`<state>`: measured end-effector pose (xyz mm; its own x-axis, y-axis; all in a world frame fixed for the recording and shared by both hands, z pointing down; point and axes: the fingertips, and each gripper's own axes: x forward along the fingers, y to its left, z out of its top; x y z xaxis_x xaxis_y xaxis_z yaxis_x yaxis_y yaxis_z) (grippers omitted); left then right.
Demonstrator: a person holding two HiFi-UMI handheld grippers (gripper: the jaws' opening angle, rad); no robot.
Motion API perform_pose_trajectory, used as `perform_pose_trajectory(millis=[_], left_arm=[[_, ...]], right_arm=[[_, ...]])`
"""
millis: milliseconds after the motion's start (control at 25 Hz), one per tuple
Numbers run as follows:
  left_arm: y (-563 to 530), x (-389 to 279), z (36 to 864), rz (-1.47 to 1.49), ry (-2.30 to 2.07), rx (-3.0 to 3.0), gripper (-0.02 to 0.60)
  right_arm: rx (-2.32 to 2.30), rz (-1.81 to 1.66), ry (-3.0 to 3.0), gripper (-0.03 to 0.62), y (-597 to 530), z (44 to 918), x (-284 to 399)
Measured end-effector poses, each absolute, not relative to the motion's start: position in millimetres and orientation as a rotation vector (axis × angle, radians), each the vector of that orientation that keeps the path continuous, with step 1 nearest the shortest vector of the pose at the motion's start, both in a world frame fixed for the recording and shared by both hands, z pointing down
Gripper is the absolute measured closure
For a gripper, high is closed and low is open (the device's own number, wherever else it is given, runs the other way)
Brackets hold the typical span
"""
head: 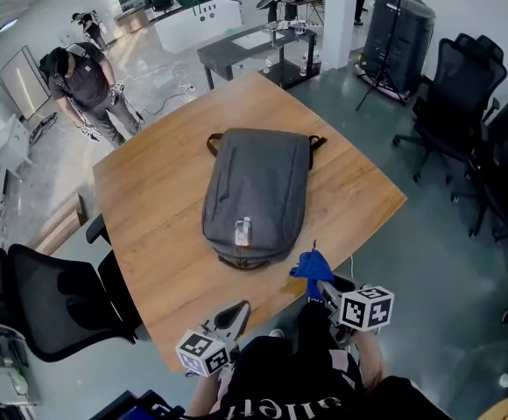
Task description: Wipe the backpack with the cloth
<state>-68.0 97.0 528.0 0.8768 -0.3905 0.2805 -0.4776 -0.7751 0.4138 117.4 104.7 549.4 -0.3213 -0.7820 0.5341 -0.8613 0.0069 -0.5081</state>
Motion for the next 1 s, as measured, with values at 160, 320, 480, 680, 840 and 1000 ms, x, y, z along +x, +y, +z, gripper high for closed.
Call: perform_pose_trajectory(millis=[160,320,480,680,840,1000], left_arm=[[121,-69,531,0.249,-0.555,2.554,0.583],[138,-55,524,0.256,-0.480,2.574,0.583],[153,-38,515,0.255,-0.423,2.603,0.583],[175,-20,513,0.257,-0.413,2.630,0.583],[206,-1,505,0.232,-0.437,2.630,0.583],[252,14,505,0.227,-0.457,2.614,0.583]], right_arm=[[1.750,1.226,-2.117,0.516,145,551,96],[1.760,1.234,-2.094,0.516,176,546,90],[1.778,1.233,-2.075,0.516,198,543,95],[1.756,1.225,-2.099,0.516,225,545,100],[1.725,1.199,-2.102,0.516,255,544,113],[1.668,1.178,-2.123,0.516,287,546,122]])
